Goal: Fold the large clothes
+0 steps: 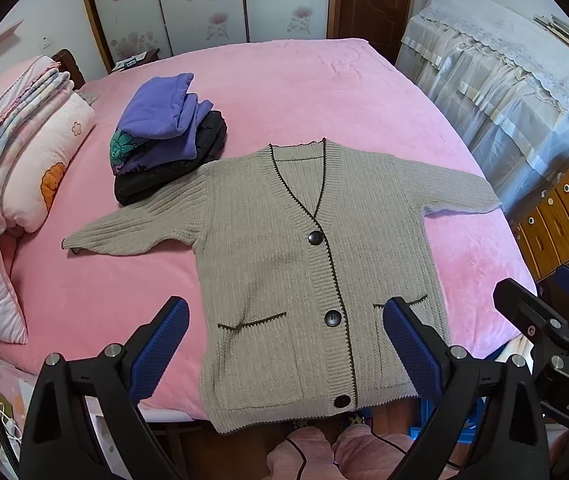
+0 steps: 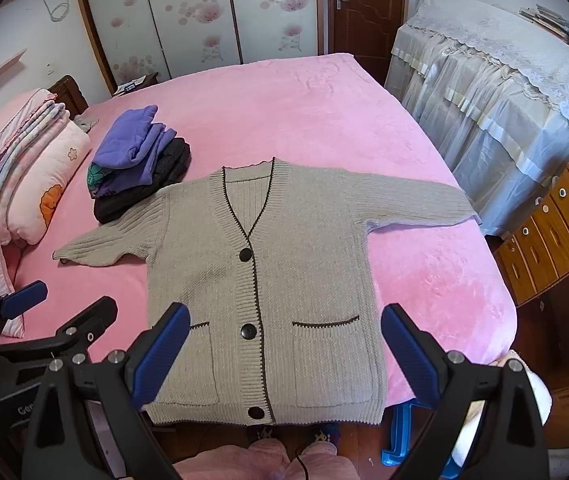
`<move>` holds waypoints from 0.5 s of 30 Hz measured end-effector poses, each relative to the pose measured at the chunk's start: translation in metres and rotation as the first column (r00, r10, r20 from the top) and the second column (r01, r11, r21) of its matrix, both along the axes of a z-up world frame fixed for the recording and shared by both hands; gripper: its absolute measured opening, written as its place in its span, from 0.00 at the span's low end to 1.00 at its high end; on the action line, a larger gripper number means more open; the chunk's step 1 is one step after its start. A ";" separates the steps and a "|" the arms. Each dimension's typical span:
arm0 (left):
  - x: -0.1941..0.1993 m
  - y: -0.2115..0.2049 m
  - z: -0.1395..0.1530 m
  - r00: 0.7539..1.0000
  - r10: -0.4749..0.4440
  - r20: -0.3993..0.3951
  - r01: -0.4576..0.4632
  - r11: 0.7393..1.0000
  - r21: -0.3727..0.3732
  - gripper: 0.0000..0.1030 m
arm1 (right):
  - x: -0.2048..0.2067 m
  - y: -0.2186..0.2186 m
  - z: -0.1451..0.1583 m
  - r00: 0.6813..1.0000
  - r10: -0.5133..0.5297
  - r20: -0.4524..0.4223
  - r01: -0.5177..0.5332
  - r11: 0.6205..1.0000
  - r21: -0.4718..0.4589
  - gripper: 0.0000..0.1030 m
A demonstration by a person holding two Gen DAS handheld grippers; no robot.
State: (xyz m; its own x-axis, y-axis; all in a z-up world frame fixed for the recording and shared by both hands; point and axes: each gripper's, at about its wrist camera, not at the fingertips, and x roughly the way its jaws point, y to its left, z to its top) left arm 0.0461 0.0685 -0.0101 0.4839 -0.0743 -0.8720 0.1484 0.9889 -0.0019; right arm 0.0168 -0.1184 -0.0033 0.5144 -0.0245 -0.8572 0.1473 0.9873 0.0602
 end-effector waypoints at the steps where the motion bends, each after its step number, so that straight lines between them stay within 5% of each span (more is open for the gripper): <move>1: 0.001 0.000 -0.001 1.000 -0.004 -0.001 0.004 1.000 0.001 0.94 | 0.000 0.000 0.000 1.000 -0.004 -0.001 0.004 1.000 0.000 0.94; 15: 0.024 0.000 -0.012 0.998 -0.060 -0.033 0.060 0.998 0.001 0.94 | 0.004 0.006 -0.013 0.998 -0.052 -0.033 0.054 0.998 0.043 0.94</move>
State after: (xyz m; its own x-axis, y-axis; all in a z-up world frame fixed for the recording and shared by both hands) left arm 0.0699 0.0685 -0.0224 0.4493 -0.1004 -0.8877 0.2071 0.9783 -0.0058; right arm 0.0210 -0.1128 -0.0162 0.4854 -0.0132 -0.8742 0.2019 0.9746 0.0974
